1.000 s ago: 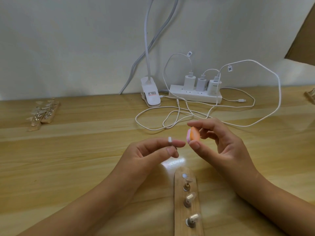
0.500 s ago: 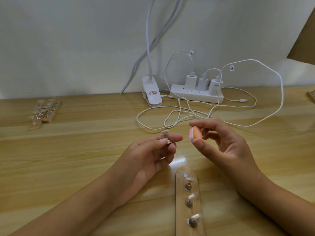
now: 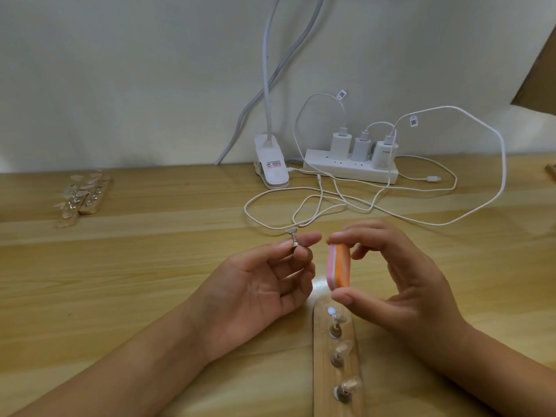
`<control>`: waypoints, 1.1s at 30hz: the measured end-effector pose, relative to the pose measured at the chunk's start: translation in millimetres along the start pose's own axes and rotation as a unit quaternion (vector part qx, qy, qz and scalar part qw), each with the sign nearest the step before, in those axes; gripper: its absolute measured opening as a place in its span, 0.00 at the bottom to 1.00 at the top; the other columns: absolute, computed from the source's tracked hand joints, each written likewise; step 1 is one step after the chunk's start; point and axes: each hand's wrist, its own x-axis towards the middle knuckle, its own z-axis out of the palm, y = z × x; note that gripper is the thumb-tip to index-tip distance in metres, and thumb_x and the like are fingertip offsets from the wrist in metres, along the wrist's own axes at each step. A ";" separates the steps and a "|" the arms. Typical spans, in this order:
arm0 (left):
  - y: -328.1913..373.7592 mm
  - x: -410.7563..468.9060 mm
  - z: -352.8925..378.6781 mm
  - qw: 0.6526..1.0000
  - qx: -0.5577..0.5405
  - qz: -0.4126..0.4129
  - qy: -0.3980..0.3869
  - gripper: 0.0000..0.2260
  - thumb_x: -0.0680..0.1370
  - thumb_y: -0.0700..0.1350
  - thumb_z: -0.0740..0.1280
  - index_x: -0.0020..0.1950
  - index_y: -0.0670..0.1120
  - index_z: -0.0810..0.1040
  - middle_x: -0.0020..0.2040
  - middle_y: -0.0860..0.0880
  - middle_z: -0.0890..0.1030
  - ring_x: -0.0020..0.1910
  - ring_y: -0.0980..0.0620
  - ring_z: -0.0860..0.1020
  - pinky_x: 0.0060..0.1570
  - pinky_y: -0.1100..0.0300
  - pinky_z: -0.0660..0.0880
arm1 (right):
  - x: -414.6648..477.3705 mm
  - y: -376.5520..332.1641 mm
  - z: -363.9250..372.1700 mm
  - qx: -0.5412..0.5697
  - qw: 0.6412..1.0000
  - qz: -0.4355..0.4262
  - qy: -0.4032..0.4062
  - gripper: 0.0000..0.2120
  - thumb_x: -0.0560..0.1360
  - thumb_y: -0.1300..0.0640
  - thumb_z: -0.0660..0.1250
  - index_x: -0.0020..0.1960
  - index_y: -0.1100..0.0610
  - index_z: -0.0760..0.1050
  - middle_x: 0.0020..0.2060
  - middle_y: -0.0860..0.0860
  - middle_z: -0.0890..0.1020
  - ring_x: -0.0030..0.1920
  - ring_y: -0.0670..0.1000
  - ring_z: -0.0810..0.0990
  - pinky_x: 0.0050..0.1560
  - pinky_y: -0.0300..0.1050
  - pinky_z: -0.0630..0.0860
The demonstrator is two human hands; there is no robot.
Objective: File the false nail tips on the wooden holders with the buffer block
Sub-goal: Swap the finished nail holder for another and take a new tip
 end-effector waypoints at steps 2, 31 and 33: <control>-0.2 0.0 -0.5 1.000 0.003 0.001 -0.001 0.11 0.72 0.42 0.68 0.53 0.43 0.85 0.39 0.51 0.80 0.41 0.53 0.80 0.49 0.61 0.77 | -0.1 -0.6 -0.2 0.004 1.000 0.006 -0.001 0.21 0.74 0.42 0.70 0.61 0.52 0.74 0.58 0.40 0.80 0.58 0.51 0.79 0.53 0.41 0.74; -19.3 -4.9 10.9 0.891 0.396 0.207 0.083 0.06 0.73 0.49 0.73 0.46 0.48 0.85 0.39 0.52 0.84 0.42 0.60 0.82 0.45 0.72 0.73 | 1.6 7.0 -2.7 0.031 0.994 0.102 0.032 0.20 0.72 0.48 0.69 0.63 0.53 0.76 0.57 0.48 0.79 0.55 0.53 0.78 0.54 0.43 0.75; -20.5 -4.9 11.0 0.880 0.409 0.222 0.090 0.08 0.70 0.50 0.71 0.45 0.50 0.86 0.38 0.53 0.85 0.41 0.61 0.82 0.43 0.75 0.71 | 1.5 6.4 -2.0 0.033 0.995 0.094 0.029 0.21 0.72 0.48 0.70 0.63 0.53 0.76 0.57 0.49 0.79 0.55 0.53 0.77 0.53 0.44 0.75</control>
